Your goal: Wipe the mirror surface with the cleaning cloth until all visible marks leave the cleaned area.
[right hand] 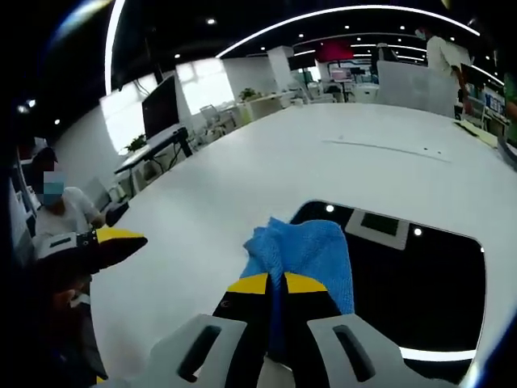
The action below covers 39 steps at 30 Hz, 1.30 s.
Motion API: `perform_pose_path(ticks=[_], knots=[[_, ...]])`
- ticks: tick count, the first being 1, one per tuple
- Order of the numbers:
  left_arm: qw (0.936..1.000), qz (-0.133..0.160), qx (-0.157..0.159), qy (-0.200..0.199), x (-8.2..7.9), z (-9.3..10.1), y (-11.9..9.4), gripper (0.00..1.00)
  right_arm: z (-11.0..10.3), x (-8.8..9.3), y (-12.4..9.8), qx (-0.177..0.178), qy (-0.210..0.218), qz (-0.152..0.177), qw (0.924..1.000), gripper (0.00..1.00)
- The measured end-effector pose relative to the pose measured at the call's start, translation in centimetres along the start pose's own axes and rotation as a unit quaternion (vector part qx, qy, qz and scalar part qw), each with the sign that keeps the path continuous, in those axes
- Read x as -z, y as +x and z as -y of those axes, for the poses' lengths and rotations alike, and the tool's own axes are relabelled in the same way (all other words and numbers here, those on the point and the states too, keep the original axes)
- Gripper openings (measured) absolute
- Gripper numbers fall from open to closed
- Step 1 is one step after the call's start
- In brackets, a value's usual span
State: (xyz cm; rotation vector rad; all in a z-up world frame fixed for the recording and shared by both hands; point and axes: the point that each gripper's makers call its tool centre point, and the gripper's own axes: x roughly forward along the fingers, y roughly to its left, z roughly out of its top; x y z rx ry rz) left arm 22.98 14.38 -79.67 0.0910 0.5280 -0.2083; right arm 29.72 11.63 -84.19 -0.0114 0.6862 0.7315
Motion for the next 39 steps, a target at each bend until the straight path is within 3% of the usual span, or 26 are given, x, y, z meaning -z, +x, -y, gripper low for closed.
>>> perform_pose_path(ticks=[14, 29, 39], knots=[[1.0, -0.002, 0.002, 0.001, 0.0, 0.1, -0.1, 0.82, 0.2, 0.4, -0.6, 0.0, -0.005, 0.002, 1.0, 0.01], [1.0, -0.004, 0.004, 0.005, 0.1, 0.3, -0.1, 0.82, 1.9, 1.3, -2.6, 0.006, 0.007, 0.012, 0.9999, 0.01], [0.9999, -0.009, 0.006, 0.008, 0.5, 0.3, 0.6, 0.82, 2.0, 1.3, -2.5, 0.008, 0.011, 0.019, 0.9997, 0.01]])
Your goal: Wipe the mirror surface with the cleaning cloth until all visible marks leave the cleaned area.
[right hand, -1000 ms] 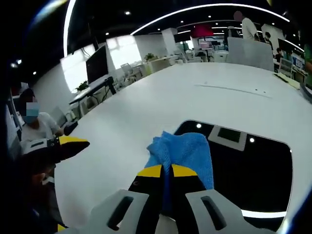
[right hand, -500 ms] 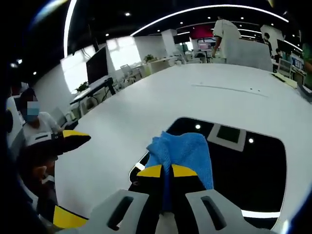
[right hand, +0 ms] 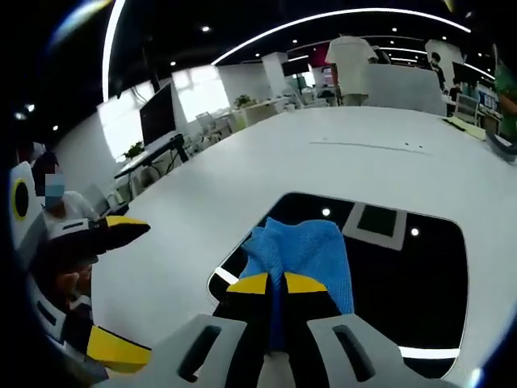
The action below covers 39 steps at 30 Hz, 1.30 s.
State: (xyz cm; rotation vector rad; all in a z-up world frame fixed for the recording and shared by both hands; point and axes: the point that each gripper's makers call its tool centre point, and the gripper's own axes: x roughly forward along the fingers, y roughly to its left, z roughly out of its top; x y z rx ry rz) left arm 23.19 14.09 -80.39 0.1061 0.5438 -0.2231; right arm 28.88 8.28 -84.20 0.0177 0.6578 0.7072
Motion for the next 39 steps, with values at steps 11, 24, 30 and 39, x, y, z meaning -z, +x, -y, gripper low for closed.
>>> perform_pose_path(ticks=[11, 24, 30, 39], knots=[[1.0, 0.0, -0.001, -0.001, -0.2, 0.1, -0.6, 0.82, 0.8, 0.2, -0.7, 0.006, -0.007, 0.003, 1.0, 0.01], [1.0, 0.0, -0.001, 0.001, -0.1, 0.2, -0.8, 0.82, 2.1, 0.8, -2.0, 0.016, 0.004, 0.007, 0.9998, 0.01], [1.0, 0.0, 0.001, 0.002, -0.1, 0.4, -0.8, 0.82, 2.8, 1.0, -2.5, 0.023, 0.01, 0.009, 0.9997, 0.01], [1.0, 0.003, 0.003, 0.002, -0.3, 0.5, -0.8, 0.82, 2.9, 0.9, -2.4, 0.026, 0.018, 0.014, 0.9994, 0.01]])
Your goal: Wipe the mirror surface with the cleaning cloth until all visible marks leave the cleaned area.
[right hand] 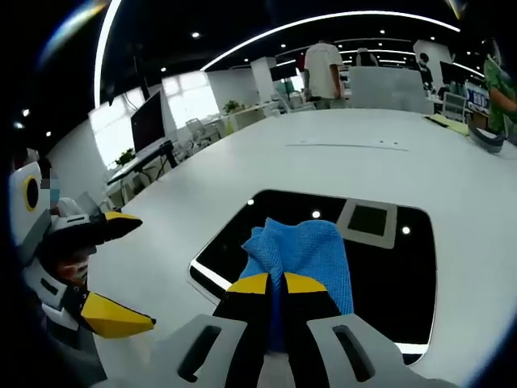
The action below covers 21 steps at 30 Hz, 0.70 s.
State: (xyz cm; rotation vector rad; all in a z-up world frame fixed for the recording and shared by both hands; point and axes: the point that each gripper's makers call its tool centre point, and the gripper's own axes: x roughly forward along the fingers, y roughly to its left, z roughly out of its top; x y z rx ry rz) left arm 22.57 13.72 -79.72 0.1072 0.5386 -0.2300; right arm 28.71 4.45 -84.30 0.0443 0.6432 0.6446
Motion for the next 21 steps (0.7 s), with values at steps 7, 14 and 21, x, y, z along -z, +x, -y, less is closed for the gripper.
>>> perform_pose_path(ticks=[7, 14, 21], knots=[[1.0, 0.0, 0.002, -0.002, 0.0, 0.0, 0.0, 0.82, 0.0, 0.0, 0.0, 0.001, -0.002, -0.002, 1.0, 0.01], [1.0, 0.002, 0.003, -0.002, -0.1, 0.1, 0.1, 0.82, 0.9, 0.1, -0.7, 0.005, 0.0, -0.004, 1.0, 0.01], [1.0, 0.0, 0.005, 0.0, 0.0, 0.3, 0.1, 0.82, 2.2, 0.4, -0.9, 0.011, 0.006, -0.003, 0.9999, 0.01]])
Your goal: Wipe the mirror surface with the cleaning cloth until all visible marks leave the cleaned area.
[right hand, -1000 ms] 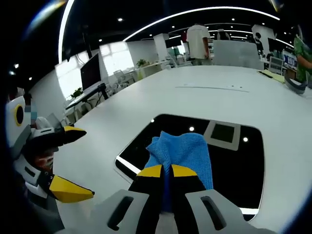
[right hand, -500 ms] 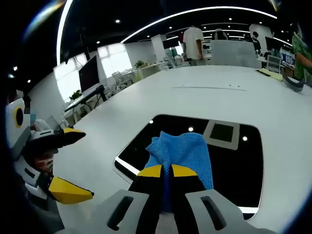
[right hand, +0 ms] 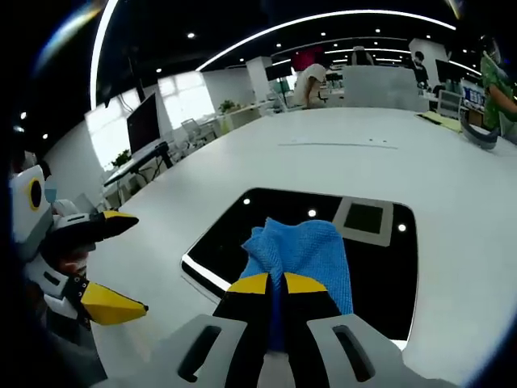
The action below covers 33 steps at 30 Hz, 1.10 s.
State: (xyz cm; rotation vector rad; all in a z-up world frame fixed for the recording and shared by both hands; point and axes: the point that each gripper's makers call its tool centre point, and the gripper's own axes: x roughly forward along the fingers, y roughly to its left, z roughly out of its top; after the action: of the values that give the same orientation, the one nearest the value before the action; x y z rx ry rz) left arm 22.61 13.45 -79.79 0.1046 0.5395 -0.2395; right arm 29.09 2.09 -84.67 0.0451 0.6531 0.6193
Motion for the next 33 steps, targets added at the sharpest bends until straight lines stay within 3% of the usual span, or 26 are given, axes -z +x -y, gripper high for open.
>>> perform_pose_path(ticks=[10, 33], knots=[[1.0, 0.0, 0.0, 0.002, 0.0, 0.1, 0.0, 0.82, 1.5, 0.4, -0.4, 0.005, 0.007, 0.003, 1.0, 0.01], [1.0, 0.0, 0.001, 0.003, -0.1, 0.1, 0.0, 0.82, 2.0, 0.7, -1.1, 0.014, 0.016, 0.008, 0.9997, 0.01]])
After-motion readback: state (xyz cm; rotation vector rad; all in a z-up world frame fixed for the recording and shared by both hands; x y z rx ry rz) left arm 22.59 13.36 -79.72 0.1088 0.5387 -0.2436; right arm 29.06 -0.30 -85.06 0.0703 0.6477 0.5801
